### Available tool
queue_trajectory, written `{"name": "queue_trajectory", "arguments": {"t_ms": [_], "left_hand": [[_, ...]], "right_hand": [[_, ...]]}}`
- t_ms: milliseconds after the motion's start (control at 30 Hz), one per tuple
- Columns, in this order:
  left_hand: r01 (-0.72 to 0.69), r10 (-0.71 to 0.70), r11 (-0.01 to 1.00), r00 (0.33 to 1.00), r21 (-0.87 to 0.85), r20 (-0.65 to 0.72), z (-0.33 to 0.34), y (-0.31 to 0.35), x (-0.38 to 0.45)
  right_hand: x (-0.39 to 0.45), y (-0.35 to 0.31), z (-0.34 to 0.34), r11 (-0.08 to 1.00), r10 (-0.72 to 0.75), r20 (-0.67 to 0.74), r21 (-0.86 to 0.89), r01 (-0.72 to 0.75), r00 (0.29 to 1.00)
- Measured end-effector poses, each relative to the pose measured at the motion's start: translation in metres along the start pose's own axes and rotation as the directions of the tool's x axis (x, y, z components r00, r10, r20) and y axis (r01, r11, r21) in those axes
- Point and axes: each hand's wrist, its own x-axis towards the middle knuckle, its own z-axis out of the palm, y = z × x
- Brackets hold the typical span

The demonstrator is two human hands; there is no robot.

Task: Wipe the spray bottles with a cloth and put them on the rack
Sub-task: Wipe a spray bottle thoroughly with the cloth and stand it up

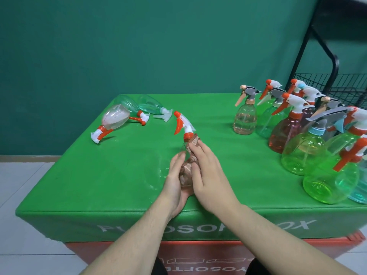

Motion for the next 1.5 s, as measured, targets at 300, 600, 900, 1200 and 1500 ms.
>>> {"name": "queue_trajectory", "arguments": {"t_ms": [300, 600, 900, 1200, 1500], "left_hand": [[-0.084, 0.083, 0.996, 0.996, -0.039, -0.021, 0.001, 0.001, -0.003], [-0.017, 0.010, 0.996, 0.997, -0.090, -0.078, 0.000, 0.004, -0.003], [0.055, -0.053, 0.998, 0.997, -0.025, 0.062, 0.000, 0.006, -0.003], [0.073, -0.075, 0.997, 0.994, 0.020, 0.082, -0.009, 0.006, 0.000], [0.015, -0.015, 0.999, 1.000, -0.033, 0.013, -0.005, 0.003, 0.000]], "right_hand": [[-0.036, 0.009, 0.006, 0.992, -0.127, -0.022, -0.010, 0.127, 0.992], [-0.042, 0.008, 0.009, 0.985, -0.175, -0.025, -0.001, 0.175, 0.984], [-0.001, 0.003, -0.001, 0.996, -0.047, -0.023, 0.072, 0.048, 0.999], [0.039, 0.001, -0.006, 0.973, 0.111, 0.026, 0.198, -0.114, 0.993], [0.004, 0.004, 0.001, 0.969, 0.136, -0.023, 0.212, -0.128, 0.990]]}}
